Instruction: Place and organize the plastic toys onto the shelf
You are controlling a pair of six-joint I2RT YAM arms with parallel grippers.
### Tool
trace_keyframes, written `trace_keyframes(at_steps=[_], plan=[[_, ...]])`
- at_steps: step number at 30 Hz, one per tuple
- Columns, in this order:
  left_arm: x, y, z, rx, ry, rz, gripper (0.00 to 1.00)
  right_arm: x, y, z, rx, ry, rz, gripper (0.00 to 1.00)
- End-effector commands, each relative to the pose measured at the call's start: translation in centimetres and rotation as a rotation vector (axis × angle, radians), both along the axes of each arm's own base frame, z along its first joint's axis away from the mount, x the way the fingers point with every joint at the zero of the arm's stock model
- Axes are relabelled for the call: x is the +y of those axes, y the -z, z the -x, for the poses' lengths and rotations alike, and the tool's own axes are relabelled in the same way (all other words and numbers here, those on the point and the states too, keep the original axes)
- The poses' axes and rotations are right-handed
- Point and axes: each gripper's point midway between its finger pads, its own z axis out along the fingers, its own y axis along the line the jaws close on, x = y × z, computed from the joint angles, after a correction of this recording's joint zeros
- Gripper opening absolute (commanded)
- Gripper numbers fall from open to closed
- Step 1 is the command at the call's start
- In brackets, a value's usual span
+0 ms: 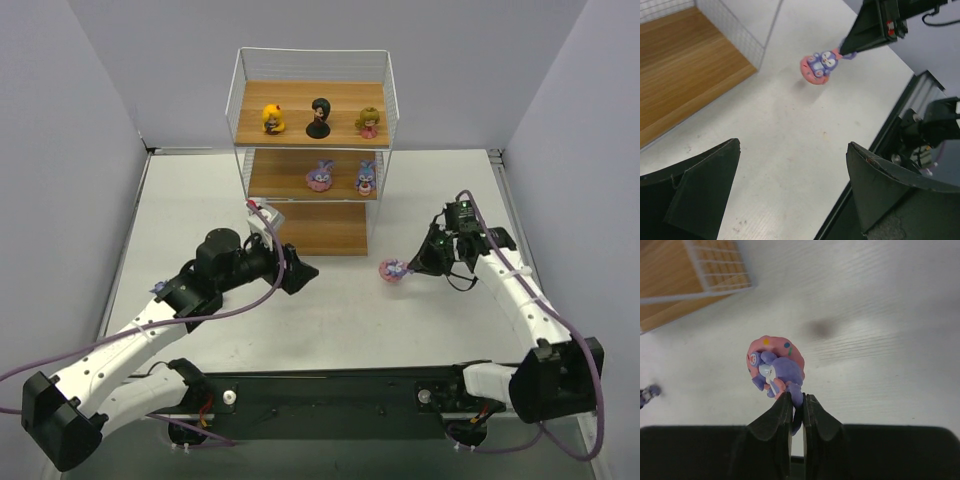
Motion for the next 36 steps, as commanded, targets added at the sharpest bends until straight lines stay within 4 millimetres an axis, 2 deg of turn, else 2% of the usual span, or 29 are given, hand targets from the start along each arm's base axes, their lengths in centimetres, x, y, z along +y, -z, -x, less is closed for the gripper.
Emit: trace_keyframes(at_steps=[1,3,4,6,8,13,14,16,17,21,31,36], plan=[[-2.6,-3.8,2.6,-0.096,0.248,0.088,0.97,4.7,-6.1,3.7,-0.044,-0.208,-0.121,0.00],[-3.1,-4.6,3.0,-0.115,0.289,0.100,0.97,5.2,-7.1,5.5,-0.040,-0.287,-0.088,0.00],[-3.4,-4.8,3.6,-0.110,0.331,0.107,0.97,6.5,-8.1,6.4,-0.056,-0.356,-0.082,0.00],[-3.9,-5.6,3.9,-0.119,0.373,0.125,0.97,7.4,-8.9,7.8,-0.052,-0.418,-0.081,0.00],[-4.7,-6.4,4.3,-0.131,0.404,0.142,0.95,9.2,-10.1,8.9,-0.071,-0.490,-0.096,0.00],[-6.3,-6.9,5.3,-0.171,0.459,0.116,0.95,11.6,-11.5,10.7,-0.080,-0.598,-0.100,0.00],[-6.9,-5.8,6.2,-0.134,0.491,0.087,0.95,11.9,-11.5,10.8,-0.073,-0.609,-0.097,0.00],[-7.8,-5.5,7.1,-0.133,0.529,0.072,0.95,12.8,-12.0,11.3,-0.081,-0.646,-0.103,0.00],[-8.4,-4.7,8.0,-0.114,0.560,0.055,0.94,13.1,-11.9,11.3,-0.073,-0.655,-0.097,0.00],[-9.5,-3.4,9.0,-0.097,0.587,0.032,0.94,14.2,-12.4,11.6,-0.084,-0.700,-0.094,0.00],[-10.0,-0.7,9.0,-0.064,0.590,-0.048,0.91,15.7,-13.6,12.3,-0.101,-0.772,-0.107,0.00],[-10.1,0.2,9.1,-0.053,0.605,-0.077,0.79,16.2,-14.0,12.5,-0.110,-0.794,-0.110,0.00]])
